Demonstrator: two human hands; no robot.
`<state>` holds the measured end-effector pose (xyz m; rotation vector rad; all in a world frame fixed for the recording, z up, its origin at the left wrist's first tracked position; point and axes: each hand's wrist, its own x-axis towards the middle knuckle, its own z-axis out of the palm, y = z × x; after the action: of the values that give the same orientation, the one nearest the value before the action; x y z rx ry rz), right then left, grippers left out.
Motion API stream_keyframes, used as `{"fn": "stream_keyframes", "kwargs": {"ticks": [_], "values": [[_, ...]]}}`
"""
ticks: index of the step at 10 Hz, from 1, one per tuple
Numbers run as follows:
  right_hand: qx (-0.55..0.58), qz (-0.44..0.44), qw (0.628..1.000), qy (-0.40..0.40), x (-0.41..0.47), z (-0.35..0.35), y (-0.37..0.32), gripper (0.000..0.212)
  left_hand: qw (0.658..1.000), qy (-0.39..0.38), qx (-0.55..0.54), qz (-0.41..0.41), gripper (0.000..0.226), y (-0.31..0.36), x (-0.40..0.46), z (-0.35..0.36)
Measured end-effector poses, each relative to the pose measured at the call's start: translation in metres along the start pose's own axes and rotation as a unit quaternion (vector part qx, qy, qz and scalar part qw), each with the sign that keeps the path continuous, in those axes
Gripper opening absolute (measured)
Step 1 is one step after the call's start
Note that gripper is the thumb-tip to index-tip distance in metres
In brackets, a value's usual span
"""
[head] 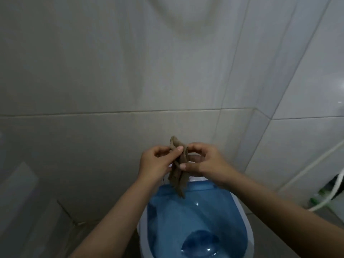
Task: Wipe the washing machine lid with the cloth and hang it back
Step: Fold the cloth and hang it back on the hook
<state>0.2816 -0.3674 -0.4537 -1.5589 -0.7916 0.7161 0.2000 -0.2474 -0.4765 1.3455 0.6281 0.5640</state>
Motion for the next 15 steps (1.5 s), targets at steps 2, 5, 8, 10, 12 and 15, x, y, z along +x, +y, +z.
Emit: {"fn": "stream_keyframes", "kwargs": {"ticks": [2, 5, 8, 10, 12, 15], "values": [[-0.058, 0.028, 0.997, 0.050, 0.020, 0.006, -0.096, 0.014, 0.998, -0.021, 0.061, -0.008, 0.015, 0.091, 0.010, -0.023], [-0.082, 0.004, 0.993, 0.080, 0.007, 0.019, -0.291, 0.027, 0.965, 0.071, 0.245, 0.059, 0.007, 0.303, -0.026, -0.066], [-0.140, -0.114, 0.983, 0.043, -0.002, 0.061, -0.470, 0.012, 0.914, 0.132, 0.336, 0.184, 0.026, 0.484, -0.082, -0.119], [-0.318, -0.277, 0.906, 0.044, 0.033, 0.105, -0.531, 0.018, 0.781, 0.148, 0.518, 0.317, 0.010, 0.539, -0.094, -0.165], [-0.486, -0.304, 0.820, -0.018, 0.090, 0.158, -0.563, 0.029, 0.727, 0.172, 0.610, 0.264, 0.025, 0.562, -0.062, -0.223], [-0.667, -0.283, 0.688, -0.050, 0.147, 0.214, -0.584, 0.045, 0.763, 0.205, 0.588, 0.174, 0.031, 0.567, 0.010, -0.279]]}}
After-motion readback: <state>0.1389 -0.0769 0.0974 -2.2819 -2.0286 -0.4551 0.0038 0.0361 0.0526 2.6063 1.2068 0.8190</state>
